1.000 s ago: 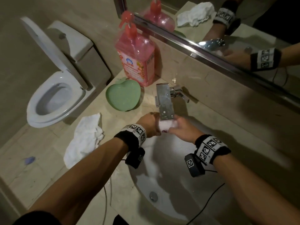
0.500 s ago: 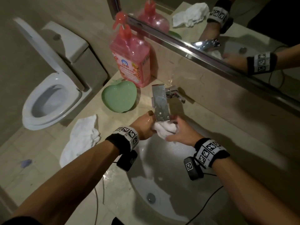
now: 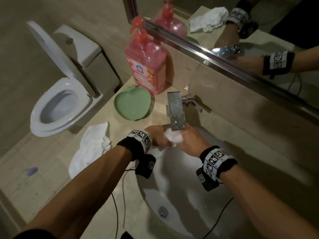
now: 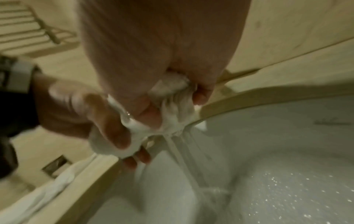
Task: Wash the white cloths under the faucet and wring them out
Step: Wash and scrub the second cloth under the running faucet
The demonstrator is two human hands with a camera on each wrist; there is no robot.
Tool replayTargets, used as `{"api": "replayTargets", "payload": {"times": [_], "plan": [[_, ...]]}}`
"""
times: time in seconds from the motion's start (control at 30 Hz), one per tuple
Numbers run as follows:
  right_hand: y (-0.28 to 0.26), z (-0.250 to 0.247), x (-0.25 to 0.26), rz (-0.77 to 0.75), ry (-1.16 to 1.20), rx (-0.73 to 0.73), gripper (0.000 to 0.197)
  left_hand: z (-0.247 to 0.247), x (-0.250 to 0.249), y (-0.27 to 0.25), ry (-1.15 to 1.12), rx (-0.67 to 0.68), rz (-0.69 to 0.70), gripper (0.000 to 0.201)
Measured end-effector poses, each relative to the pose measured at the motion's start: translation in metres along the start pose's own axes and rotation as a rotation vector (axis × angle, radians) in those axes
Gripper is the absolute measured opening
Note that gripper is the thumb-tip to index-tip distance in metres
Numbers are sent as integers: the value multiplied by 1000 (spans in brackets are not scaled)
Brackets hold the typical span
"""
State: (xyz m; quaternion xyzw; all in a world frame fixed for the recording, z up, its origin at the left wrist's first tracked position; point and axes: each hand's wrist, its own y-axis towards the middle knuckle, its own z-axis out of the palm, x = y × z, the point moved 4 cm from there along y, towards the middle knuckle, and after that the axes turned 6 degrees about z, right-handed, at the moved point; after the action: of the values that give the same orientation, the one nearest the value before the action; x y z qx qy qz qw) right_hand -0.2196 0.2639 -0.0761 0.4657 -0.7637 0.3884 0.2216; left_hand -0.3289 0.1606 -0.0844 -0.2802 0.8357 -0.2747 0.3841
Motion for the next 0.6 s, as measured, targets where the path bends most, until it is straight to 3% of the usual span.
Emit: {"api": "replayTargets", "payload": {"times": [0.07, 0.1, 0.2, 0.33, 0.43, 0.53, 0.6], "plan": [[-6, -10, -13, 47, -46, 15, 47, 0, -9, 7, -108, -25, 86, 29], [-11, -17, -22, 112, 6, 26, 57, -1, -14, 8, -171, -63, 136, 28], [-20, -41, -32, 282, 169, 17, 77, -3, -26, 5, -333, -175, 275, 51], [-21, -67, -27, 339, 79, -173, 92, 4, -34, 1, -482, -123, 288, 44], [-22, -61, -10, 319, -76, -196, 85, 9, -33, 0, -380, -144, 265, 53], [-26, -49, 4, 273, -40, -146, 77, 19, -25, -2, -36, -205, 120, 87], [-32, -44, 5, 285, 21, -99, 89, 24, -24, -6, 135, -285, 112, 73]]}}
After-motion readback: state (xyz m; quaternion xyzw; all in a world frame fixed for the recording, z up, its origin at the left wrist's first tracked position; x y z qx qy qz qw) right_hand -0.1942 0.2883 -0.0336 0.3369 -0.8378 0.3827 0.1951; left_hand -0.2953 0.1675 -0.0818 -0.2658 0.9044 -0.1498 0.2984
